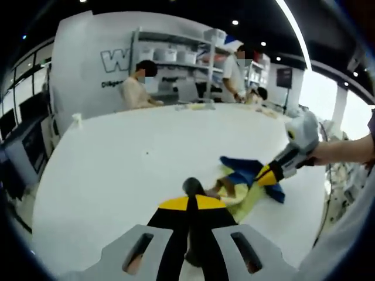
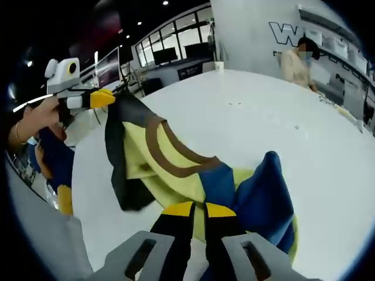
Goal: Fold the garment on the visible template until the final outline fits inside the template.
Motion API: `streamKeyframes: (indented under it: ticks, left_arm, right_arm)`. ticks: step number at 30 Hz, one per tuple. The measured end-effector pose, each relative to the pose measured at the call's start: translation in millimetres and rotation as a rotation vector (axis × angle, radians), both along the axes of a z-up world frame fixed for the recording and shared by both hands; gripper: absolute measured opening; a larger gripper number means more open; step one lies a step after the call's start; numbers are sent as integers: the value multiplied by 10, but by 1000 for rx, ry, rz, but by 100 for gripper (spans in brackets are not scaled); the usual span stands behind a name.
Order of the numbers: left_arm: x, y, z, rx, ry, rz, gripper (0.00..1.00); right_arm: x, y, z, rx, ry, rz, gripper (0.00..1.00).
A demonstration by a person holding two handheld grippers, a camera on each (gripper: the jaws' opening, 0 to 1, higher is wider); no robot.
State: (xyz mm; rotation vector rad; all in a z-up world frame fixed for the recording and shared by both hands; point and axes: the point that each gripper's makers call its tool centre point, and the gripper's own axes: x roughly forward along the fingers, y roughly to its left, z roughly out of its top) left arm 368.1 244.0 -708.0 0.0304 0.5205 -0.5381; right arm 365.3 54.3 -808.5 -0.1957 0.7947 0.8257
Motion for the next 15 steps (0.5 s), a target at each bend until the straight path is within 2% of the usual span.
streamKeyframes:
  ticks: [3, 8, 13, 15]
  left_arm:
    - [-4, 10, -21, -5, 9, 8, 0]
    - [9, 40, -62, -9, 20, 13, 0]
    - [34, 64, -95, -12, 40, 18, 0]
    - [34, 66, -106, -14, 44, 19, 0]
  right_arm:
    - [63, 47, -68, -49, -44, 37, 13]
    - [109, 74, -181, -81, -39, 47, 10]
    - [149, 90, -346, -157, -73, 102, 9]
    - [166, 90, -356, -194, -95, 119, 7]
